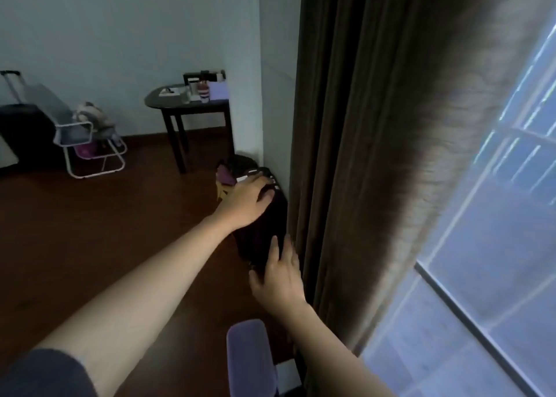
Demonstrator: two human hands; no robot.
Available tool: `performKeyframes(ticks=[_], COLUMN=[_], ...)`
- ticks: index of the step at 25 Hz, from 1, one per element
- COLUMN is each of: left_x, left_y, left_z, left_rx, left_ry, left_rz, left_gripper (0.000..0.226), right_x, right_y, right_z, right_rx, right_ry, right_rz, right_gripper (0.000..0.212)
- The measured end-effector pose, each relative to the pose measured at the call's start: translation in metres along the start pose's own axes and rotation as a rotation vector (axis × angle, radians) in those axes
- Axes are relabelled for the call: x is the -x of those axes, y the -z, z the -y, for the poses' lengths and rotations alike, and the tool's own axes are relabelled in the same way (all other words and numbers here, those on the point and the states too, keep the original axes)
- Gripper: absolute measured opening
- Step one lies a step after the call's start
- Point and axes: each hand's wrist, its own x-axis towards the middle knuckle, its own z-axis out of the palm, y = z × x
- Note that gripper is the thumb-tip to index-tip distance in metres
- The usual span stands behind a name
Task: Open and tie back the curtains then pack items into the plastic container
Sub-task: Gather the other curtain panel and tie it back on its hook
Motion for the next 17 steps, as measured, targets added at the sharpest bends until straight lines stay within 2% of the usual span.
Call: performKeyframes(ticks=[3,5,8,10,14,17], left_x=[-0.058,-0.094,-0.154,-0.188,-0.222,-0.244], left_y=[-0.013,-0.021,-0.041,-0.056,-0.070,-0.071], left_z=[0.030,0.046,0.069,0.075,0.073,0.069], left_rx=[0.087,0.131,0.246,0.343,0.508,0.532], left_ry=[-0.058,-0.122,-0.434,-0.629,-0.708,-0.753], left_rz=[0.003,0.004,0.059,0.117,0.177,0.287], left_gripper=[0.034,0.032,0.024,0.023,0.024,0.025], right_x=[-0.050,-0.077,-0.125,-0.156,-0.188,-0.206], right_y=[-0.016,-0.028,-0.040,-0.042,-0.032,-0.014], right_z=[0.001,0.000,0.010,0.019,0.033,0.026], right_rx=[0.021,0.033,0.115,0.080,0.039,0.020], right_ry=[-0.132,-0.206,-0.335,-0.468,-0.682,-0.814], right_rz=[-0.059,-0.170,-0.449,-0.529,-0.664,-0.625], right_gripper=[0.081,0.082,0.086,0.085,0.074,0.073])
